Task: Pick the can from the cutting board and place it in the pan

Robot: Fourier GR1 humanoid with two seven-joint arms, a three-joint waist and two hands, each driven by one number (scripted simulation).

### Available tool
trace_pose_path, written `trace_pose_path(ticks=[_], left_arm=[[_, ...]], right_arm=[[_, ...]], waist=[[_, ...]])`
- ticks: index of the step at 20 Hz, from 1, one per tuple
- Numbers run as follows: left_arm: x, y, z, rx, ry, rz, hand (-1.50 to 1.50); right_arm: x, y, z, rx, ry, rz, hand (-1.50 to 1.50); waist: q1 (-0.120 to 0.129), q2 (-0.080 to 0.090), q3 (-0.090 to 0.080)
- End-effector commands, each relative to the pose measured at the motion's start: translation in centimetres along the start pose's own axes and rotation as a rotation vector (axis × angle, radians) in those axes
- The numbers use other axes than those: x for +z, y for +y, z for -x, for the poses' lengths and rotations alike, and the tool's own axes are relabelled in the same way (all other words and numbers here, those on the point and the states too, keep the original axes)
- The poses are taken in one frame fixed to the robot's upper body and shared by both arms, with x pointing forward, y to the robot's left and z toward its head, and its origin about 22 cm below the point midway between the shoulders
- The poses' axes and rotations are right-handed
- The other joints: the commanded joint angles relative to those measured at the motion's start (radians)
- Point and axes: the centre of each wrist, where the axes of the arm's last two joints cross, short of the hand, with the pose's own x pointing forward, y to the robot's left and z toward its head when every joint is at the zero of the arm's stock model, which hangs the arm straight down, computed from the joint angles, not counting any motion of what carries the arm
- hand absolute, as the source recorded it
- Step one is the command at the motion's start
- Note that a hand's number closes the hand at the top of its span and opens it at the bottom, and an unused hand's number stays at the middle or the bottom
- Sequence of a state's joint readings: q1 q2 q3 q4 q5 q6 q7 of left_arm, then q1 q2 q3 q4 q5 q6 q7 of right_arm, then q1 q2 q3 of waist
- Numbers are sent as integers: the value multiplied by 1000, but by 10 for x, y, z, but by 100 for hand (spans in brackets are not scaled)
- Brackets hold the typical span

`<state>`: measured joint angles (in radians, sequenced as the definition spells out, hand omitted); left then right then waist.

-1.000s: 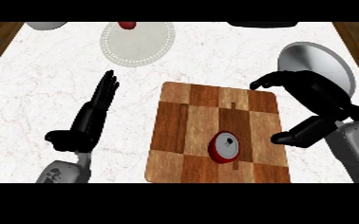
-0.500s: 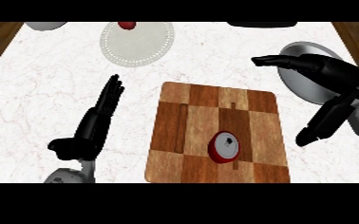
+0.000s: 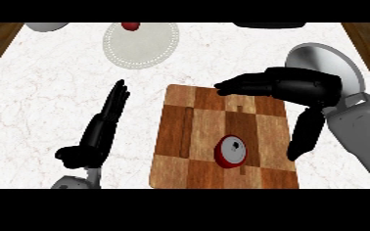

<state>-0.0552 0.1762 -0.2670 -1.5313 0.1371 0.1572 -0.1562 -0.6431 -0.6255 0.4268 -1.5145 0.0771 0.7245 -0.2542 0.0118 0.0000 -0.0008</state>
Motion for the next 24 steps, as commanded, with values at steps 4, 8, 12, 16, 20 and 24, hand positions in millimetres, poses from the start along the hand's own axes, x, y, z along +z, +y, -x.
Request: trace_pose_path(ticks=[4,8,12,16,20,24], left_arm=[[-7,3,-10,-2,-8,-9,0],[1,-6,-1,-14,-3,-7,0],[9,2,-15,5,-6,3,0],[-7,0,17,-6,12,-18,0],[4,-14,-10,4,8,3,0],[5,4,-3,1,0,-2,0]], right_arm=[[-30,39,-23,224,89,-177,-150],[-53,58,-23,252,138,-194,-150],[-42,80,-2,220,161,-210,-150],[-53,78,1,230,176,-215,-150],[-74,89,1,209,188,-189,-150],[-62,83,-9,174,160,-160,-150]], waist=[[-9,-2,1],[-7,0,1],[-6,-1,1],[-10,1,1],[-5,0,1],[-9,-1,1]])
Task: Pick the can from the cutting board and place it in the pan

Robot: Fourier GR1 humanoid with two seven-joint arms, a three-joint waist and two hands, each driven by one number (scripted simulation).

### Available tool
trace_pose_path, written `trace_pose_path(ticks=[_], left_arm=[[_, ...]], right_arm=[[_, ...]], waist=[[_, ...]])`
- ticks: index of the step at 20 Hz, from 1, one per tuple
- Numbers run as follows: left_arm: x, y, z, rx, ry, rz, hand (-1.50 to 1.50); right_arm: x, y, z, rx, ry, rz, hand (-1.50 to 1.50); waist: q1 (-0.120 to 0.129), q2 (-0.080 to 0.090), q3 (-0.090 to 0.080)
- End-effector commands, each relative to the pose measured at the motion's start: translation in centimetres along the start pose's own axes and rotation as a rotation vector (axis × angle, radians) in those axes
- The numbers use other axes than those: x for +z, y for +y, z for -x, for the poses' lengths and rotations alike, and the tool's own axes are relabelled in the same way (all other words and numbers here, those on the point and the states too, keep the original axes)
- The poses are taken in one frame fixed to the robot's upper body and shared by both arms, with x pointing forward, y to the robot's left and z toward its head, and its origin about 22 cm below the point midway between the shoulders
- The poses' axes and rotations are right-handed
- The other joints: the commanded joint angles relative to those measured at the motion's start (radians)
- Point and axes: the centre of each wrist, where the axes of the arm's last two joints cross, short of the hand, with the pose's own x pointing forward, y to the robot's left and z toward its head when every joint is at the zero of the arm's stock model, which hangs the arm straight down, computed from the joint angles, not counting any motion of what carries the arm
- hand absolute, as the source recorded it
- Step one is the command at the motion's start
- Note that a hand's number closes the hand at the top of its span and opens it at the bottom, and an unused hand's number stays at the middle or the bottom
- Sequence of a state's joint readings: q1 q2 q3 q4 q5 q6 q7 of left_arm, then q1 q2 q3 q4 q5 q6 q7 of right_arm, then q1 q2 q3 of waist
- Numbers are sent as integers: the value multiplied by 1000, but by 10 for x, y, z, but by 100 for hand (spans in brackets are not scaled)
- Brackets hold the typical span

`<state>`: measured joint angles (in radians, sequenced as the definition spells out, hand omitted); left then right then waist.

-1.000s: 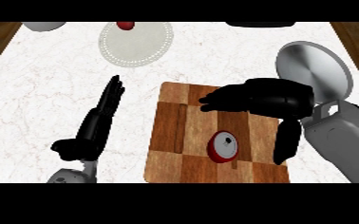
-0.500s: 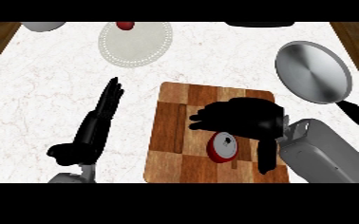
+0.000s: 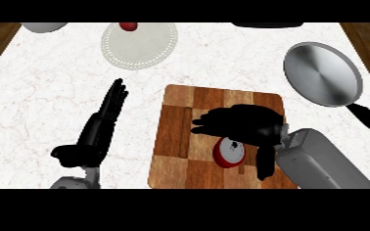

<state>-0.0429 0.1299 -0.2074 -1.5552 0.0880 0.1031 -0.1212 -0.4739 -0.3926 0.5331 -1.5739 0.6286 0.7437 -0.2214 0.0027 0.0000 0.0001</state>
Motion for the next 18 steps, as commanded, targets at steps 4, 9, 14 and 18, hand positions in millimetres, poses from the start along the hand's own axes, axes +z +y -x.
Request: trace_pose_path(ticks=[4,9,14,18], left_arm=[[19,-3,2,-2,-12,-14,0],[4,4,-5,-16,-11,5,0],[2,6,-1,-14,7,-5,0],[-4,15,1,-7,-10,5,0]], right_arm=[[-13,14,10,-32,1,2,-150],[-35,10,11,-24,53,-35,-150],[-26,26,11,66,15,-158,150],[-39,31,31,156,-14,-114,150]], waist=[[2,0,0],[2,0,0],[-4,-1,0],[3,2,0]])
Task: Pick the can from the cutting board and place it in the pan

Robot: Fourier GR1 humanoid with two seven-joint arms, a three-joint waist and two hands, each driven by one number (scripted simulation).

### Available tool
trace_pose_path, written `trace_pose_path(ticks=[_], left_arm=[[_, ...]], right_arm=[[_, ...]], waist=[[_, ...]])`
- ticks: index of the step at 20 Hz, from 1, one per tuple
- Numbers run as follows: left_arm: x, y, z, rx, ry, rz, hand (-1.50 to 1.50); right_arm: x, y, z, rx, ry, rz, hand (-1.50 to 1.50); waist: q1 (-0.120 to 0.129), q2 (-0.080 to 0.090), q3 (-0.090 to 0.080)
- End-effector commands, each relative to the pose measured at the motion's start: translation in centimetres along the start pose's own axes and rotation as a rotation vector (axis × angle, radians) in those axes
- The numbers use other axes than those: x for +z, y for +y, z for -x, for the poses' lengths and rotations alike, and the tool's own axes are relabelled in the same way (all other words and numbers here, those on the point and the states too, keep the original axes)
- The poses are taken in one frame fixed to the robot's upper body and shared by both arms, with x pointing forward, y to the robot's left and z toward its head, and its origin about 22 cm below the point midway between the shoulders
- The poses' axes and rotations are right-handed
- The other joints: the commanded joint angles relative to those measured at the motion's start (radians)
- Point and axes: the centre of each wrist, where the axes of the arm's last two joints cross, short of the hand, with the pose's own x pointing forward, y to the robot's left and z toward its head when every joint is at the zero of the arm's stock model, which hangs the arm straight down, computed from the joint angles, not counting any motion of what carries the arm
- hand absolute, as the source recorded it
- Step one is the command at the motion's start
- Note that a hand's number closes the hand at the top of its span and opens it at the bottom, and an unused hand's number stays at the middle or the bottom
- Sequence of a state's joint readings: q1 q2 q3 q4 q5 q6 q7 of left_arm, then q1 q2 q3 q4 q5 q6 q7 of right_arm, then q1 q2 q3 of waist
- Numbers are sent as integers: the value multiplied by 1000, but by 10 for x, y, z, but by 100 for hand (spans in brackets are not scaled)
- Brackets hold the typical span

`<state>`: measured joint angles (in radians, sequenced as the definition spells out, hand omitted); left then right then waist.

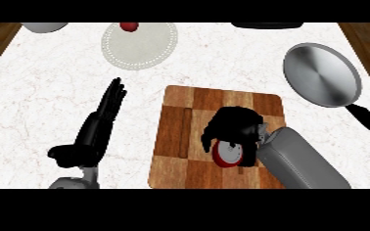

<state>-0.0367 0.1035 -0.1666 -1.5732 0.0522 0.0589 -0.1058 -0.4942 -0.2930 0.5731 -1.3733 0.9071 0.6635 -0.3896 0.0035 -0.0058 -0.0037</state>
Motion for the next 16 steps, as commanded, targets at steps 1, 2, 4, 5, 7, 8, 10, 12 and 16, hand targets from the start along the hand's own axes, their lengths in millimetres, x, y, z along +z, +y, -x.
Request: trace_pose_path(ticks=[1,2,4,5,7,8,10,12,16], left_arm=[[-15,-9,-7,2,3,-5,0],[-11,-31,-11,16,-1,-9,0],[-14,-3,-4,-2,3,-8,0],[7,-21,-2,15,14,9,0],[-11,-12,0,7,6,-8,0],[2,-5,7,-2,-19,-6,0],[3,1,7,-12,-1,-14,0],[-2,-25,-1,-2,5,0,0],[-2,-2,0,6,13,-43,0]], right_arm=[[-12,29,3,66,-42,-45,150],[-14,-1,6,60,-29,-20,150],[-4,28,2,71,-41,-7,150],[-30,18,-8,61,-36,17,150],[-22,20,8,71,-55,61,150],[1,21,4,72,-56,80,150],[-5,3,8,80,-49,161,150],[-4,-1,15,66,-51,232,150],[27,21,32,-161,401,433,150]], waist=[[1,7,4],[3,6,4],[-2,6,4],[4,6,4],[1,7,4],[-2,5,4],[1,6,4],[2,6,4],[-46,-1,3]])
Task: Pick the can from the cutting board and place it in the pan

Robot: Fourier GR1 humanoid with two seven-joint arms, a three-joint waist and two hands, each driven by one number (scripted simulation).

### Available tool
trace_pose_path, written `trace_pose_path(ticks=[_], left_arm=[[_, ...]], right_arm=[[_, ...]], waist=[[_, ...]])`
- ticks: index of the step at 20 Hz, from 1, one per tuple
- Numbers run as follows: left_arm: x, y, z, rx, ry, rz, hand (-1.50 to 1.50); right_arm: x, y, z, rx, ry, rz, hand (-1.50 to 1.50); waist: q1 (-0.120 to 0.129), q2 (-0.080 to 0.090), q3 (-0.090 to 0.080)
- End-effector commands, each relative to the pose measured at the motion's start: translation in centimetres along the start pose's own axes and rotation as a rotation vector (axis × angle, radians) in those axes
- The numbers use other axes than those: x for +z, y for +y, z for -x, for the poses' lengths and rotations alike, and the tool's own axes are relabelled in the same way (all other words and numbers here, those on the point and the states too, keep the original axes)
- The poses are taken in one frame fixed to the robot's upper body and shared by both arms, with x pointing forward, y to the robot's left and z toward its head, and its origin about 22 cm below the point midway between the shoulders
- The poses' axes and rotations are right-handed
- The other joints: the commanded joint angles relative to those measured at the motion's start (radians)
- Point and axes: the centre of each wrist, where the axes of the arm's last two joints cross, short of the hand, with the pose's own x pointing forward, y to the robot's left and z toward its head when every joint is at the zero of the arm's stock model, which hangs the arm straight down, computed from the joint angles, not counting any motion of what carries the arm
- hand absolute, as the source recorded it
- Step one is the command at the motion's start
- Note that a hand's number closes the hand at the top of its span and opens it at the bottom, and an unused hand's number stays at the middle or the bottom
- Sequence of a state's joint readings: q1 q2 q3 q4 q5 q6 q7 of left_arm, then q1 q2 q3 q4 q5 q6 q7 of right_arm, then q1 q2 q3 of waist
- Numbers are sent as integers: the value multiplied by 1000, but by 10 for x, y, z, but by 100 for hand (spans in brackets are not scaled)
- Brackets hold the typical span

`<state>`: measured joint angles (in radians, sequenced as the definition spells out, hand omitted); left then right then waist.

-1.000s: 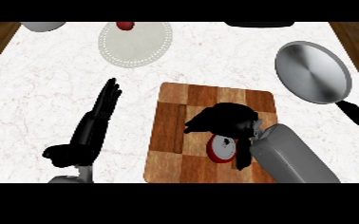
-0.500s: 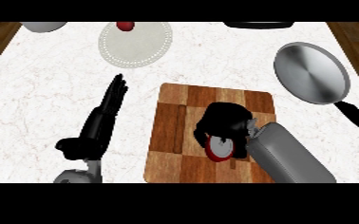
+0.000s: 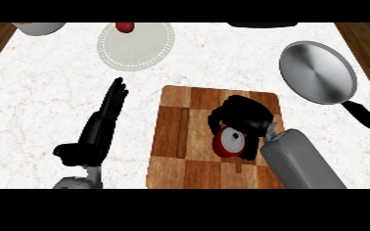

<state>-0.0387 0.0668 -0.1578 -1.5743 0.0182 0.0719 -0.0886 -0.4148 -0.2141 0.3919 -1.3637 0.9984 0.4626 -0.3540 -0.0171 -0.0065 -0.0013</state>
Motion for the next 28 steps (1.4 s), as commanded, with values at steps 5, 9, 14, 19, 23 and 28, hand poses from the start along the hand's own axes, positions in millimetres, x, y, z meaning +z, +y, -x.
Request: trace_pose_path(ticks=[5,9,14,19,23,28], left_arm=[[12,5,7,5,13,-26,0],[16,12,10,10,18,-17,0],[1,23,1,-8,9,-8,0],[16,7,4,1,-18,16,0],[14,14,-4,-1,-9,14,0],[12,5,6,1,6,28,0]], right_arm=[[41,-5,6,-132,578,403,150],[58,-32,-26,-73,637,656,150],[86,-53,-57,-144,669,848,150],[117,-50,-39,-229,743,942,150],[125,-50,-1,-334,777,1002,150],[128,-62,52,-298,834,1067,150]], waist=[[-30,-8,0],[-15,-5,0],[0,1,1],[13,5,1],[20,6,2],[24,8,2]])
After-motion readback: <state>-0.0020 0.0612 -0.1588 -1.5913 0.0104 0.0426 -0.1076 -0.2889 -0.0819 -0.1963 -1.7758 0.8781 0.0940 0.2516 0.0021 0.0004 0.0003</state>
